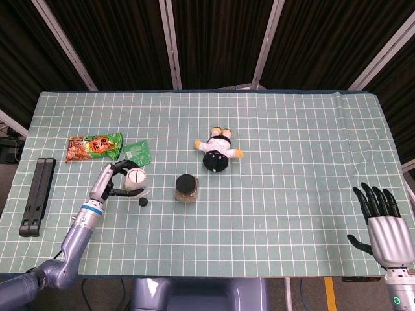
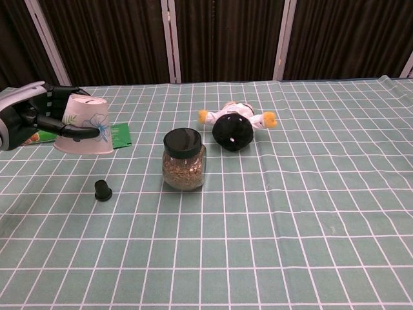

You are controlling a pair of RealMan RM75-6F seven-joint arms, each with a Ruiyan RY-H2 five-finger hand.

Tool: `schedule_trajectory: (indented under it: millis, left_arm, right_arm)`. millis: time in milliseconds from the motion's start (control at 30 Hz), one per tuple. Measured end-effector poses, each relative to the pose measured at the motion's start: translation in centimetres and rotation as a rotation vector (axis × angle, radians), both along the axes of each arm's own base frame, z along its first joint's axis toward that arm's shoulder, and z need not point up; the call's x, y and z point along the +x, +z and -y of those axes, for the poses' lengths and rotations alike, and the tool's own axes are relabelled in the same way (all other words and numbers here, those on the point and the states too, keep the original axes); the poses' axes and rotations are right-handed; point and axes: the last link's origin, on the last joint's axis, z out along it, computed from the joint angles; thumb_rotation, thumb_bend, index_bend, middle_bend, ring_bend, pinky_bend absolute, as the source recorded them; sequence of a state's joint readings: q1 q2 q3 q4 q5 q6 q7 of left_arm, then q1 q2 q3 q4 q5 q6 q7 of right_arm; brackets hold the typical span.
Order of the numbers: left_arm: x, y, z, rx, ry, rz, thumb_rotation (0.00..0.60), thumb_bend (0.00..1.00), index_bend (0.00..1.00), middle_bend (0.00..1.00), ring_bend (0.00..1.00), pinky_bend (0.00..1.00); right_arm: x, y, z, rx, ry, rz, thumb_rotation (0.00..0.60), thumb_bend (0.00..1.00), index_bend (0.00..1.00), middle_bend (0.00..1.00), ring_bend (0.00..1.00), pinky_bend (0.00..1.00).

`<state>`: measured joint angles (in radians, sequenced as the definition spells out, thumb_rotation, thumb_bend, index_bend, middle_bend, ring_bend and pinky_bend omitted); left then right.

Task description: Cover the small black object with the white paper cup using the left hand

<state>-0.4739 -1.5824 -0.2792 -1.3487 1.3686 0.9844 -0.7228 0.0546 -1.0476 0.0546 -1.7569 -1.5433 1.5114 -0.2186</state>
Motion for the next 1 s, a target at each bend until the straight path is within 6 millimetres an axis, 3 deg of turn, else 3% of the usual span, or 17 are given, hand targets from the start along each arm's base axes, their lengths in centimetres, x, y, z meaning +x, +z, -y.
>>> schedule_trajectory:
  millis: [333,833,900,1000]
  left_arm:
    - [-2.0,-4.0,1.0,-0.050,0.006,0.014,0.600,0.01,0.50,0.36,0.33,0.42]
    - [-2.7,-5.7,0.8,-0.015,0.018,-0.002,0.600,0.01,0.49,0.33,0.30,0.41]
    - [-2.8,-5.9,0.9,-0.021,0.017,-0.005,0.600,0.01,0.44,0.29,0.27,0.38]
    - [-2.9,-6.1,1.0,-0.032,0.004,-0.018,0.600,0.01,0.12,0.09,0.11,0.23]
  right_arm:
    - [-0.2,0.2,-0.1,-0.003,-0.006,0.000,0.600,0.00,0.06,0.00,0.00,0.00]
    - [-0.2,0.2,0.0,0.002,-0.006,0.004,0.600,0.00,0.06,0.00,0.00,0.00]
    - [-0.2,0.2,0.0,0.002,-0.006,0.005,0.600,0.00,0.06,0.00,0.00,0.00]
    - [-0.2,0.2,0.0,0.001,-0.006,0.005,0.600,0.00,0.06,0.00,0.00,0.00]
